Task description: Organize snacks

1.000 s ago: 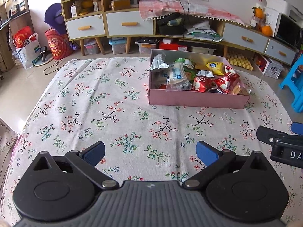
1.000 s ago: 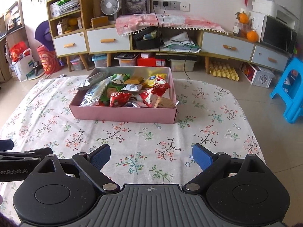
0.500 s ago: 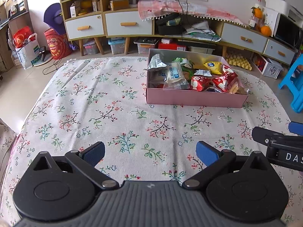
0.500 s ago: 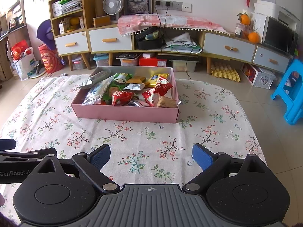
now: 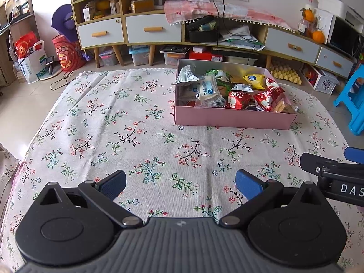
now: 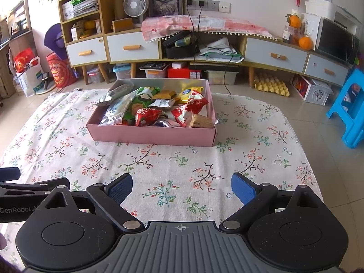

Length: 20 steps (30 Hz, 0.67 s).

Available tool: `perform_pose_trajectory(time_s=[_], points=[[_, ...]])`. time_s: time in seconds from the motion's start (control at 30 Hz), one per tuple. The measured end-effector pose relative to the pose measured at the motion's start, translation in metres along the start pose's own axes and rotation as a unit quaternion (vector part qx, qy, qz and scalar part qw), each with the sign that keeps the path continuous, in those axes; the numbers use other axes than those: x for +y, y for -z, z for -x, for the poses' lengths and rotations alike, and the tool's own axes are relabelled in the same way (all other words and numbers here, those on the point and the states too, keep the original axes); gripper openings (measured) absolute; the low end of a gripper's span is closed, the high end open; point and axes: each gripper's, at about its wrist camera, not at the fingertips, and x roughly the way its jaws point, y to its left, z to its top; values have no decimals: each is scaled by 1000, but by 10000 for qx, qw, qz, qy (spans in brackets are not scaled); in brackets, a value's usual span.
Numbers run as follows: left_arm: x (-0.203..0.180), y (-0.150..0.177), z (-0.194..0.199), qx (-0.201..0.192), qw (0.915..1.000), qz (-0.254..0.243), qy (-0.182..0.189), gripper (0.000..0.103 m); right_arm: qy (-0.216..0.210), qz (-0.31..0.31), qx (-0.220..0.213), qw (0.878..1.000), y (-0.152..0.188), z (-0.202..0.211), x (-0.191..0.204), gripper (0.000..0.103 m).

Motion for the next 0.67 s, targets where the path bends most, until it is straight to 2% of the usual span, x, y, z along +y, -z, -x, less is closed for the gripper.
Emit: perform_pose_trajectory(time_s=[0.67], points=[[-5,-1,6,-38,9999,-132,89,103,-42,8,-77,10000,-5,8,1,95]])
